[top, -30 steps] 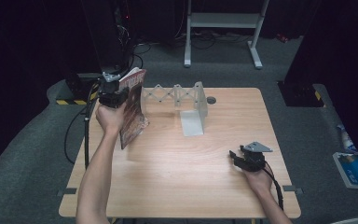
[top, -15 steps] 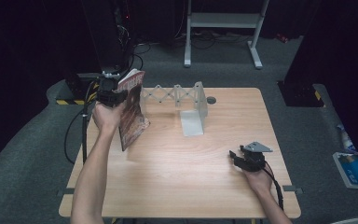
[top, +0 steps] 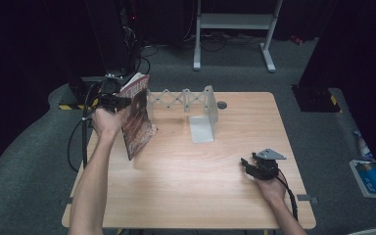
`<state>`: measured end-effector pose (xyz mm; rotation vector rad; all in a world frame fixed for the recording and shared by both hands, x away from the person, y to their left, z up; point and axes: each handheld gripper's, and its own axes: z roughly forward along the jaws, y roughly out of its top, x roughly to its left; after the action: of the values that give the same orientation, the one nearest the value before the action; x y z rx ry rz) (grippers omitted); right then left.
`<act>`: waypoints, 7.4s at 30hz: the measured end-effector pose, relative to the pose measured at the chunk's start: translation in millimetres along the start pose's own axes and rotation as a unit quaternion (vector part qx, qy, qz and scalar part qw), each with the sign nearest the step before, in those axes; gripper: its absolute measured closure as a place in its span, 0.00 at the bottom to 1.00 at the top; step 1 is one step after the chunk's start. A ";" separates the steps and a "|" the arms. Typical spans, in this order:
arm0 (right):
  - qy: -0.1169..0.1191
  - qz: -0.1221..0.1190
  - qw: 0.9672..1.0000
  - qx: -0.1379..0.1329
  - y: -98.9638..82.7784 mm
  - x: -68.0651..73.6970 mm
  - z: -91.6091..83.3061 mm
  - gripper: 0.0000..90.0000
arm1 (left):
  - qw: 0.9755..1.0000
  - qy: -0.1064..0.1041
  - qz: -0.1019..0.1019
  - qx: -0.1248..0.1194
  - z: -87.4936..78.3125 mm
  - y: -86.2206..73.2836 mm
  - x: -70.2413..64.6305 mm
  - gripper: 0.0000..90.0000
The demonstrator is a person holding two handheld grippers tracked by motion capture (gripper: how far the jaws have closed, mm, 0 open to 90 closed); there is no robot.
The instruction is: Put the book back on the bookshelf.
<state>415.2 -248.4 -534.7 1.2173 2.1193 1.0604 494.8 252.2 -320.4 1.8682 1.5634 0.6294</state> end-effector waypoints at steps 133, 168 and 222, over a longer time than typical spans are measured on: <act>0.000 0.001 1.000 0.000 0.0 -0.1 0.0 0.48 | 0.991 0.021 -0.048 -0.124 -25.2 -65.4 55.1 0.34; 0.000 0.001 1.000 0.000 -0.1 -0.1 0.0 0.47 | 0.987 -0.012 -0.052 -0.153 -64.4 -120.5 34.2 0.34; 0.000 0.001 1.000 0.001 -0.3 0.1 -0.2 0.47 | 0.980 -0.110 -0.017 -0.165 -37.1 -156.1 -33.9 0.36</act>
<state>414.9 -248.5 -534.9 1.2201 2.1191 1.0598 354.9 242.0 -405.3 1.6004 1.2604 0.6020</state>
